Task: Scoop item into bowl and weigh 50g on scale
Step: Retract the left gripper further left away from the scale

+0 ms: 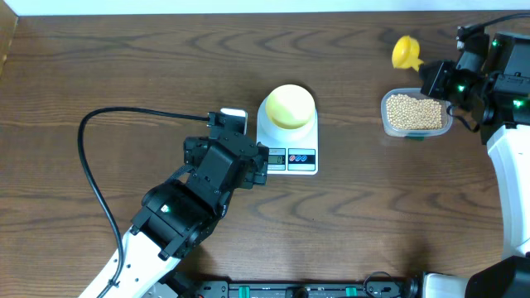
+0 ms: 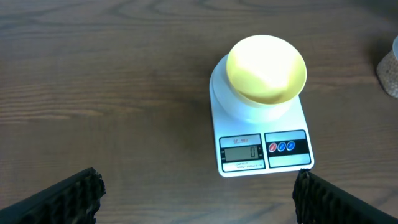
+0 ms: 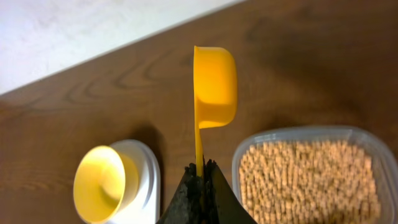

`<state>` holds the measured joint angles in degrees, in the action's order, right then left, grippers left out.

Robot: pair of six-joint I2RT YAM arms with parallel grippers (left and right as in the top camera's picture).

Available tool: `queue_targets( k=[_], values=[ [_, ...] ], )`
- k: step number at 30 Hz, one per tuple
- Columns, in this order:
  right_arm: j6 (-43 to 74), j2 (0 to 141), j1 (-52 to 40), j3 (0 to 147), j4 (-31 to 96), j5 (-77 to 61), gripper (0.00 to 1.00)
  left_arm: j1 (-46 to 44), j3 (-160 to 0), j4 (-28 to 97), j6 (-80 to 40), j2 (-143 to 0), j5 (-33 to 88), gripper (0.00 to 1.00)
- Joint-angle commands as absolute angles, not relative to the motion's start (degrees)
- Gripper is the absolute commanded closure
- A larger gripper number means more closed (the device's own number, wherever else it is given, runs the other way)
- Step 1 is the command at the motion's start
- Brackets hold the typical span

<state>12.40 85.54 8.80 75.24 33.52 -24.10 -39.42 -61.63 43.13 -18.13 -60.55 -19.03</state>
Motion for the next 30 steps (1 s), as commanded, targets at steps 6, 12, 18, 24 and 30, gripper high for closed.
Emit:
queue_targets(
  k=[6, 12, 18, 24, 30],
  values=[
    [12.6, 84.9, 9.3, 76.1, 35.1, -25.0, 0.99, -39.2, -62.0, 39.7, -18.1, -60.6, -20.2, 0.00],
    [12.5, 84.9, 9.3, 76.1, 35.1, -25.0, 0.99, -38.0, -62.0, 41.1, -9.4, -60.5, -10.8, 0.00],
    [11.2, 84.9, 9.3, 76.1, 35.1, -25.0, 0.99, -28.3, -62.0, 41.2, 0.4, -59.7, 9.7, 0.00],
    [11.1, 84.9, 9.3, 76.1, 35.2, -25.0, 0.99, -13.7, -62.0, 42.6, 10.1, -59.6, 25.7, 0.00],
    [11.1, 84.9, 9.3, 76.1, 34.8, -25.0, 0.99, -8.3, -62.0, 44.5, 18.5, -61.1, 34.3, 0.00]
  ],
)
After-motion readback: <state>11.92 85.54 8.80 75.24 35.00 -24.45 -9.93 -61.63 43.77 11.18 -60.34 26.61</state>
